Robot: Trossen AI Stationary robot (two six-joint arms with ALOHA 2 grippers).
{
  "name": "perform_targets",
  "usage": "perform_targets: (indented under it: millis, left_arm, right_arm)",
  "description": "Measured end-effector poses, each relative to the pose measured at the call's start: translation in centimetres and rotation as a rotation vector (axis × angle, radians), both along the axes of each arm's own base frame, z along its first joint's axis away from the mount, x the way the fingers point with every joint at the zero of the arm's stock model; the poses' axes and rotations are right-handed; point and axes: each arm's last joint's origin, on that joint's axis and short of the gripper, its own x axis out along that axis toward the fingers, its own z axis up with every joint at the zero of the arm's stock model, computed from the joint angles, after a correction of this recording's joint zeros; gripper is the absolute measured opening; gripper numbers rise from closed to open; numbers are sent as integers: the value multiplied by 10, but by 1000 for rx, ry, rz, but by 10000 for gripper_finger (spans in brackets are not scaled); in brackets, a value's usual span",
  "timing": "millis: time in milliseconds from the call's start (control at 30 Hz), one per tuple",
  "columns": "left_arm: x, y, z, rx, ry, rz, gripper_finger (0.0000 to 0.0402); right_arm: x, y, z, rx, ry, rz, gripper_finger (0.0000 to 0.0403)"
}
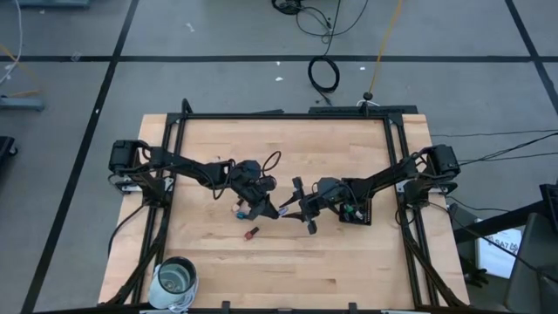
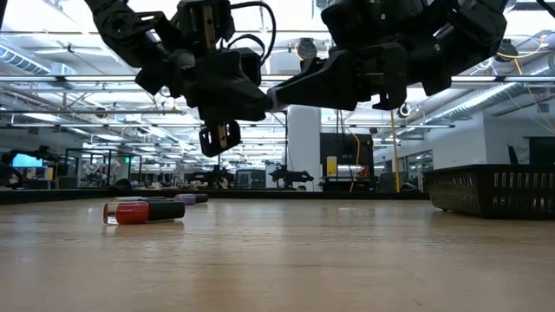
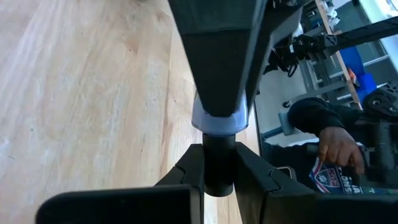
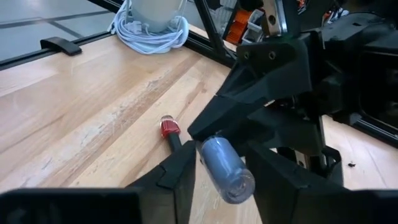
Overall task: Pick & Place Nail Polish
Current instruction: Put the light blue nail polish into the black basket
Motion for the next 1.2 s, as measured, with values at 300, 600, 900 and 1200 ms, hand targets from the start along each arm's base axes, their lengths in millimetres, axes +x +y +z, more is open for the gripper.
perform_targets:
  millis: [300, 600, 900, 1200]
  left_arm:
    - [0, -3, 0, -14, -5, -37, 37]
    - [2, -3, 2, 147, -136, -69, 82]
    - [4, 4, 6, 313, -272, -93, 121]
    - [-2, 29, 10, 439, -258, -25, 124]
  right_arm:
    - [-1, 1, -1, 1, 8, 29, 74]
    - [-1, 1, -1, 59, 25, 81, 66]
    - [-3, 1, -6, 148, 109, 134, 66]
    - [-26, -20, 20, 193, 258, -76, 66]
